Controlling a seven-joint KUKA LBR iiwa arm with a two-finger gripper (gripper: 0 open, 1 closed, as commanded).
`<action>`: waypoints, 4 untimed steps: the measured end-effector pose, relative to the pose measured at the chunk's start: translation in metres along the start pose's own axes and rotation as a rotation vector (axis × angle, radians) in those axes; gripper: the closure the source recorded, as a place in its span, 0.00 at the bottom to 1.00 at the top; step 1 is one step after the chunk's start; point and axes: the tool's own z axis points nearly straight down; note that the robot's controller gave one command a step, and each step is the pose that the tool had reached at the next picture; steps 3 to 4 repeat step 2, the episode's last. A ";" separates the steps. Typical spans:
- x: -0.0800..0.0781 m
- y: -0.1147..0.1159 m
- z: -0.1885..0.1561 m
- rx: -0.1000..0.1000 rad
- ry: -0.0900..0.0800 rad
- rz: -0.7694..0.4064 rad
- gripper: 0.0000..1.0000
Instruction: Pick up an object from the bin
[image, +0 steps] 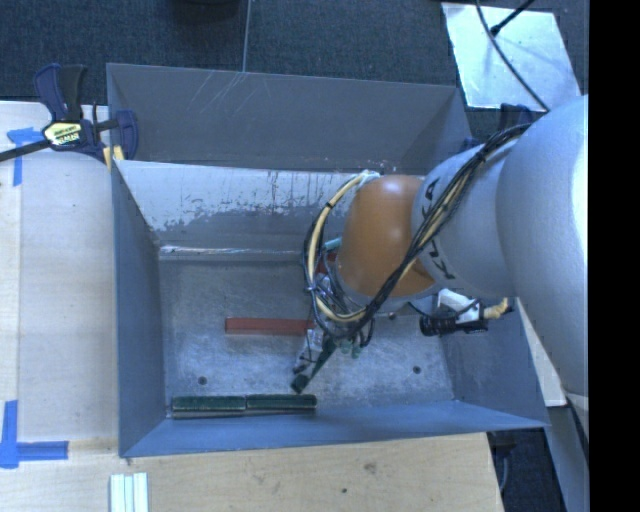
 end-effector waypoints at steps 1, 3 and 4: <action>-0.001 0.000 -0.001 -0.002 -0.005 0.001 1.00; 0.036 -0.045 -0.166 -0.001 -0.009 -0.322 1.00; 0.036 -0.045 -0.166 -0.001 -0.009 -0.322 1.00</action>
Offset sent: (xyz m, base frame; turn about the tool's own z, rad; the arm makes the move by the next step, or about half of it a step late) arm 0.0000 0.0000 0.0000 0.0000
